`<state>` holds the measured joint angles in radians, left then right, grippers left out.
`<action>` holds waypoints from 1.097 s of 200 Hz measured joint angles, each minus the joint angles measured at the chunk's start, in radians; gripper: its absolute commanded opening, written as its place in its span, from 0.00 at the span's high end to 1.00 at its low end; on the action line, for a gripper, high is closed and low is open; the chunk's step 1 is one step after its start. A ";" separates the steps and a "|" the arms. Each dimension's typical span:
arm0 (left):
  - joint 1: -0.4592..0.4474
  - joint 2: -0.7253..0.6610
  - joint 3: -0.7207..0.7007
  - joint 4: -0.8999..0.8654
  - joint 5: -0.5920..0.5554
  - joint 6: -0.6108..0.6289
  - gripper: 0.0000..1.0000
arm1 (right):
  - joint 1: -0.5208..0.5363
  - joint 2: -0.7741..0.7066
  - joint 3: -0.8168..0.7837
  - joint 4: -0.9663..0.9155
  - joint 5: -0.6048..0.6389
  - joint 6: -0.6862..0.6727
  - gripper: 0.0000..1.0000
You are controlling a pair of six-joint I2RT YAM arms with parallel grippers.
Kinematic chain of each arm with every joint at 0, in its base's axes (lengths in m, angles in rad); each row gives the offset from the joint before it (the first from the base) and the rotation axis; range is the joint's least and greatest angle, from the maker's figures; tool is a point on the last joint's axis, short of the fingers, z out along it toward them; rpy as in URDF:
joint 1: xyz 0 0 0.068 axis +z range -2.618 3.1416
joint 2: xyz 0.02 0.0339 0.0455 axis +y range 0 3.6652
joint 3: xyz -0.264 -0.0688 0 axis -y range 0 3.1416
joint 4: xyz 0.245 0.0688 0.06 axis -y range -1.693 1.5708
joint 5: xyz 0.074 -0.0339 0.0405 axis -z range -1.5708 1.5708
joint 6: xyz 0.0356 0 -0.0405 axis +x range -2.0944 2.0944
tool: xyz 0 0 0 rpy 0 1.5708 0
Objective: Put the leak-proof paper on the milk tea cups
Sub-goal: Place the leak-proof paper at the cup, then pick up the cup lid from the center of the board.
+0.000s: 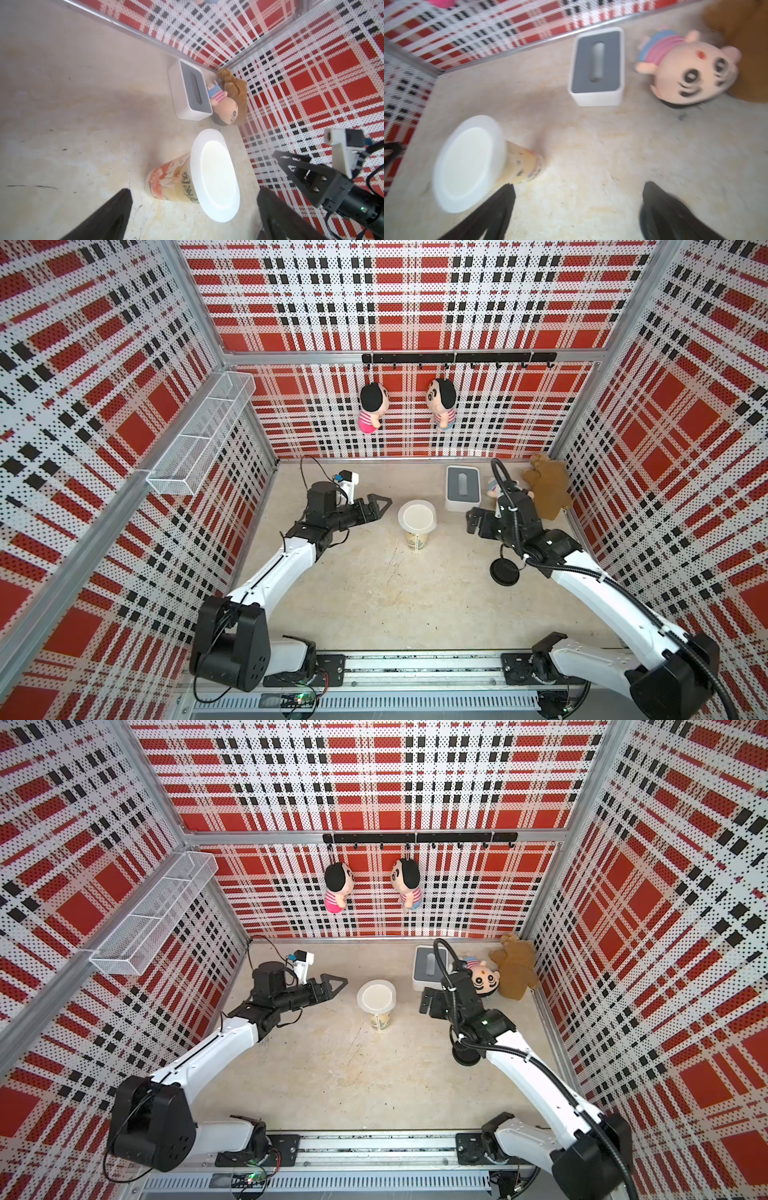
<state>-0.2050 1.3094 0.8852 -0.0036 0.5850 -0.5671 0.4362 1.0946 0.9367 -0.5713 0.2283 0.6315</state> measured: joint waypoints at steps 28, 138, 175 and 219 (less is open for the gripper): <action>0.063 -0.064 -0.048 -0.003 -0.048 0.006 0.02 | -0.073 -0.005 -0.154 -0.097 0.020 0.076 0.04; 0.282 -0.184 -0.223 0.114 -0.079 -0.067 0.02 | -0.127 0.161 -0.296 -0.069 -0.045 0.132 0.16; 0.285 -0.235 -0.224 0.108 -0.124 -0.049 0.02 | -0.133 0.178 -0.311 -0.053 -0.067 0.133 0.23; 0.289 -0.233 -0.224 0.097 -0.122 -0.021 0.02 | -0.149 0.190 -0.310 -0.051 -0.062 0.125 0.15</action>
<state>0.0837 1.0763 0.6609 0.0929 0.4633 -0.5884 0.2871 1.2850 0.6270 -0.6220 0.1665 0.7567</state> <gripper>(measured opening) 0.983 0.828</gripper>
